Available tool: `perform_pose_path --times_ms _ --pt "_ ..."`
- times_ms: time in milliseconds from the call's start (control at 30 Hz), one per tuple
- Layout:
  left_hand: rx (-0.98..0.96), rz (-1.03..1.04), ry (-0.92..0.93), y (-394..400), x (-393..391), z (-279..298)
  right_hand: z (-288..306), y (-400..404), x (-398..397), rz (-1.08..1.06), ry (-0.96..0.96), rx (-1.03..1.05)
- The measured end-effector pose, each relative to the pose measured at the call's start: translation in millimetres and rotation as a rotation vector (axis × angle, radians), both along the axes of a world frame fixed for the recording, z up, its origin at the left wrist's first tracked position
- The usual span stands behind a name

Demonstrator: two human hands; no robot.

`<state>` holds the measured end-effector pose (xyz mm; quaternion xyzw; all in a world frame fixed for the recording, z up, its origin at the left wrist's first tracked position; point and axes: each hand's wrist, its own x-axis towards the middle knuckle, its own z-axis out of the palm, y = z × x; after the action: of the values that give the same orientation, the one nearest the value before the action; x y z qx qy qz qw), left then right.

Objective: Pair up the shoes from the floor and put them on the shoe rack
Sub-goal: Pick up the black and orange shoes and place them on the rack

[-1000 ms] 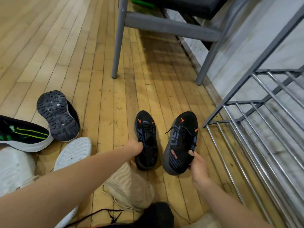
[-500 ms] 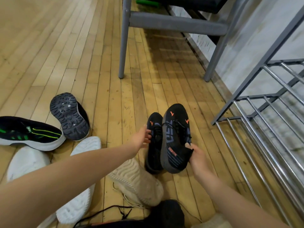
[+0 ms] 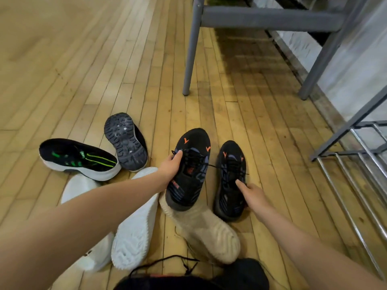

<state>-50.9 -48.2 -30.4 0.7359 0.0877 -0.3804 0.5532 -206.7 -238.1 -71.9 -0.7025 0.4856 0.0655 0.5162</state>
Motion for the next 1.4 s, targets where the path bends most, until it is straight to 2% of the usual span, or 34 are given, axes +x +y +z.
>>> perform_pose_path --times_ms 267,500,700,767,967,1167,1300,1400 --pt "0.111 -0.036 0.001 4 1 -12 -10 -1 -1 0.167 0.017 -0.369" --pt "0.07 -0.132 0.029 -22 15 20 29 -43 -6 0.102 -0.079 -0.246" --pt "-0.109 -0.101 0.021 -50 24 108 159 -85 12 0.056 -0.288 -0.23" --pt "-0.128 -0.116 -0.015 -64 28 150 203 -92 16 -0.024 -0.359 -0.254" --pt "-0.304 -0.212 -0.149 -120 21 301 336 -102 10 -0.323 -0.672 -0.152" --pt "-0.468 -0.246 -0.242 -163 -16 394 456 -121 -48 -0.399 -0.791 -0.372" --pt "-0.566 -0.28 -0.332 -203 -50 431 497 -132 -107 -0.438 -0.815 -0.479" --pt "-0.63 -0.389 -0.31 -244 -85 459 519 -138 -152 -0.561 -0.824 -0.498"
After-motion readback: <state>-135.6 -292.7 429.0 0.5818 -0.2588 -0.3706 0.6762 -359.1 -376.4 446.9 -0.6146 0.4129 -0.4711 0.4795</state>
